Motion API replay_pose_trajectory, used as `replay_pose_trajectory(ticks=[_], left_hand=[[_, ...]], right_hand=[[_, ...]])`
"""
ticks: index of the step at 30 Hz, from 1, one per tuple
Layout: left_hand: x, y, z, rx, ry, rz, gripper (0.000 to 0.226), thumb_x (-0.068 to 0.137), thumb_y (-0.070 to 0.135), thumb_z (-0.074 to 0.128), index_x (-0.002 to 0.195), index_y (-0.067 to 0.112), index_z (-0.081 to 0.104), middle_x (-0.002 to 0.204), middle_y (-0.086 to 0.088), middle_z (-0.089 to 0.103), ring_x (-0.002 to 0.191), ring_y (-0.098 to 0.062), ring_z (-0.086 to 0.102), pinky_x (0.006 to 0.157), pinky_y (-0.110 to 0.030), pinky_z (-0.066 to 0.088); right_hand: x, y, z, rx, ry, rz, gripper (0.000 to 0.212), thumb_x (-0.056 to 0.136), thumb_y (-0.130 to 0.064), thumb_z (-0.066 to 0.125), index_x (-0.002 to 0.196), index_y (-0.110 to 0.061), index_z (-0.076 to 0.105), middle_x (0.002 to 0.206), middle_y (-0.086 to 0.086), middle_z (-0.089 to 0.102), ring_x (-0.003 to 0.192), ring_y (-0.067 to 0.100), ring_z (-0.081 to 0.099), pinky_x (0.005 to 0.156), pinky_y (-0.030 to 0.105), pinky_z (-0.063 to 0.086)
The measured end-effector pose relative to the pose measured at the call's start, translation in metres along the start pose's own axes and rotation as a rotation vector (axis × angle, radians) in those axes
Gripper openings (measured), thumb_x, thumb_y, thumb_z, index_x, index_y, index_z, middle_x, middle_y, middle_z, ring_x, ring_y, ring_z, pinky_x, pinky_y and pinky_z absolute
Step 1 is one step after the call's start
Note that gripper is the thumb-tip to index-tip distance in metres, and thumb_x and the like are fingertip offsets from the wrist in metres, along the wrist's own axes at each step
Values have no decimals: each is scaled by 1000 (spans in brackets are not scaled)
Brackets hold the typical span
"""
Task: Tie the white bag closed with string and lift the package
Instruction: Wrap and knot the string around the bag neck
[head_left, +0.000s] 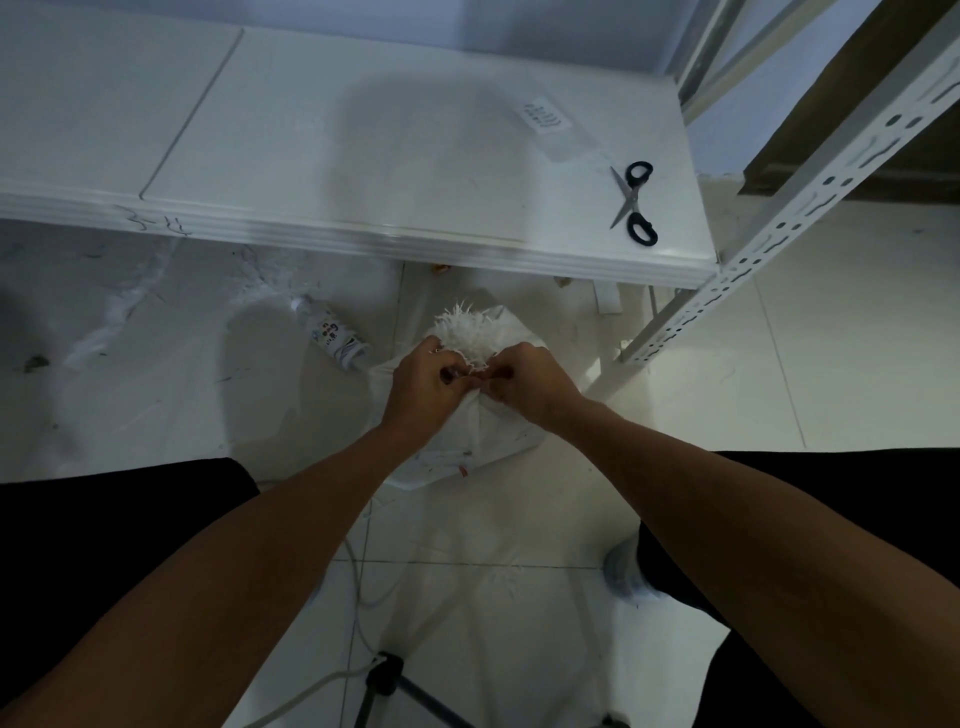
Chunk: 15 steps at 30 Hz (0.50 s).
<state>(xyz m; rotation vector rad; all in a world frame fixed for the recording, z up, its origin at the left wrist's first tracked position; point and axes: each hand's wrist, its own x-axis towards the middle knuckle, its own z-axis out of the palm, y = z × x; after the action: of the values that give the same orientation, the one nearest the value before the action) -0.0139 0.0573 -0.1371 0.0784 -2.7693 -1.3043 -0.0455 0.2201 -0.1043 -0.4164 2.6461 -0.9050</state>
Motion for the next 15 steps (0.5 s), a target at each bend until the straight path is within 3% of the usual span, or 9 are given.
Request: replay_pose_trajectory(ticks=[2,4,6,10,12,15], left_hand=[[1,0,0,-11,2,-4,18,68,25,84,75,12,73,81,0,57,69,-12,57,58,-4,35],[0,1,-1,-27,-5,13,16,70,23,83,76,13,73,81,1,56,69,-12,56,59,-5,36],[-2,1,-1,-32,-13,56,14,72,23,82,77,14,72,84,-1,57,72,-15,59,62,-17,44],[-7,0,-1,-32,-2,122,13,79,23,76,88,14,73,92,-4,59,79,-17,62,67,-34,54],[-9,0,0,-35,-1,149,14,80,22,75,91,13,75,94,-3,59,81,-16,63,67,-36,55],[-11,3,0,-24,-13,176,14,80,22,75,91,14,76,95,-2,60,81,-15,64,68,-34,56]], right_hand=[[0,1,2,0,8,1,10,77,-12,69,83,-10,77,80,5,72,69,13,56,57,10,34],[1,2,4,9,16,13,9,77,-13,68,78,-8,76,77,6,71,70,19,60,61,24,41],[0,2,5,33,22,38,11,78,-14,69,68,-8,70,66,1,63,62,16,56,56,23,38],[2,1,5,65,41,82,37,78,-18,70,48,-27,49,51,-11,49,48,2,44,49,17,30],[4,2,7,65,24,116,28,76,-22,71,51,-22,59,53,-5,57,50,6,51,52,21,36],[5,6,8,74,6,145,14,74,-24,72,72,-11,75,70,5,72,66,17,65,60,27,48]])
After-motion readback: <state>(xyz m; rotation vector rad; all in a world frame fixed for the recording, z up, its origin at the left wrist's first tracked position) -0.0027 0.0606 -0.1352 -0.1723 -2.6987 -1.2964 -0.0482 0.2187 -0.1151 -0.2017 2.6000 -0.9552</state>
